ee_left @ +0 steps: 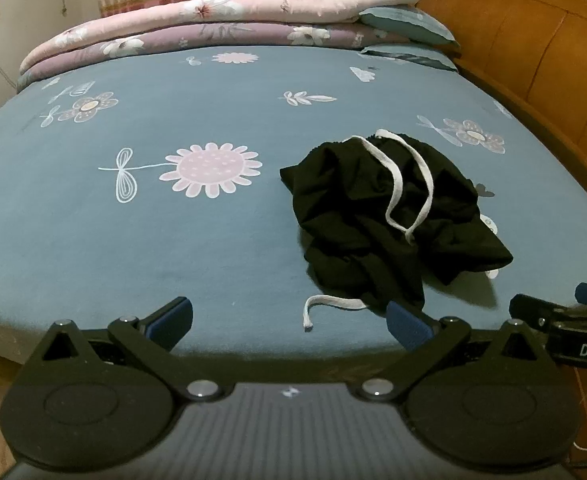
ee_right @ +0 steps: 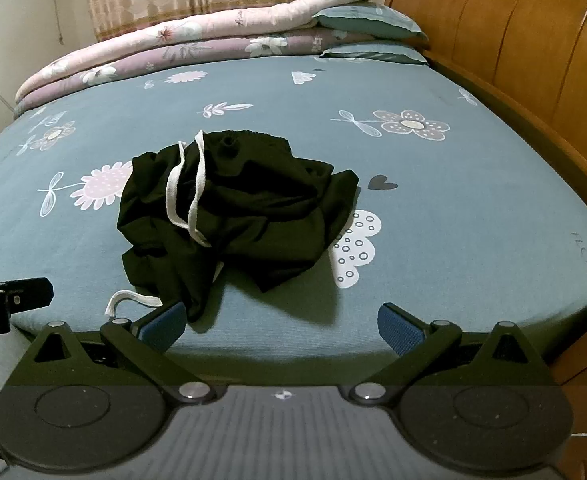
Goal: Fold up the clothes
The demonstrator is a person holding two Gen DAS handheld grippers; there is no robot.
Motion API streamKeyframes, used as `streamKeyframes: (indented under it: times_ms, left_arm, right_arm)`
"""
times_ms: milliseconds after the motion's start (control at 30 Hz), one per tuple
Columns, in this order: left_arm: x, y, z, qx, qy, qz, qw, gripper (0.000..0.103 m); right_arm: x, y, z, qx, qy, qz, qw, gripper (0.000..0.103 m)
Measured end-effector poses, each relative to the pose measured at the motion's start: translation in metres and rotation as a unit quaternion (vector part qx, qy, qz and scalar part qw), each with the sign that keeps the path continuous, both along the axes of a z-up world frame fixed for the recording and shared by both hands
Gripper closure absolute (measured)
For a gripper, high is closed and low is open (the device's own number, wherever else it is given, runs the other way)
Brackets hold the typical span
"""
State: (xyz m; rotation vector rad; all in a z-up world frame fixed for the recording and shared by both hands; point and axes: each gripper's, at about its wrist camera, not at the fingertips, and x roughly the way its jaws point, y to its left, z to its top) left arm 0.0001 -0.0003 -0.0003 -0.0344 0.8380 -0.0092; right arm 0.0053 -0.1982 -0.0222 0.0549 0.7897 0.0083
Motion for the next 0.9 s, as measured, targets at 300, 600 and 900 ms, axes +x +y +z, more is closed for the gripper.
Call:
streamKeyframes:
  times_ms: [300, 600, 900]
  left_arm:
    - [-0.001, -0.0018, 0.0002, -0.009, -0.004, -0.002, 0.9999, 0.001]
    - [-0.0015, -0.0059, -0.0005, -0.006, -0.004, 0.0, 1.0, 0.001]
    - [-0.0024, -0.0063, 0.0, -0.005, -0.005, -0.001, 1.0, 0.001]
  right_arm:
    - [0.0021, 0.0014, -0.0001, 0.0, 0.001, -0.002, 1.0, 0.0]
    - [0.0011, 0.0, 0.001, 0.004, 0.002, -0.002, 1.0, 0.0]
    - [0.001, -0.0002, 0.001, 0.004, 0.001, -0.002, 1.0, 0.0]
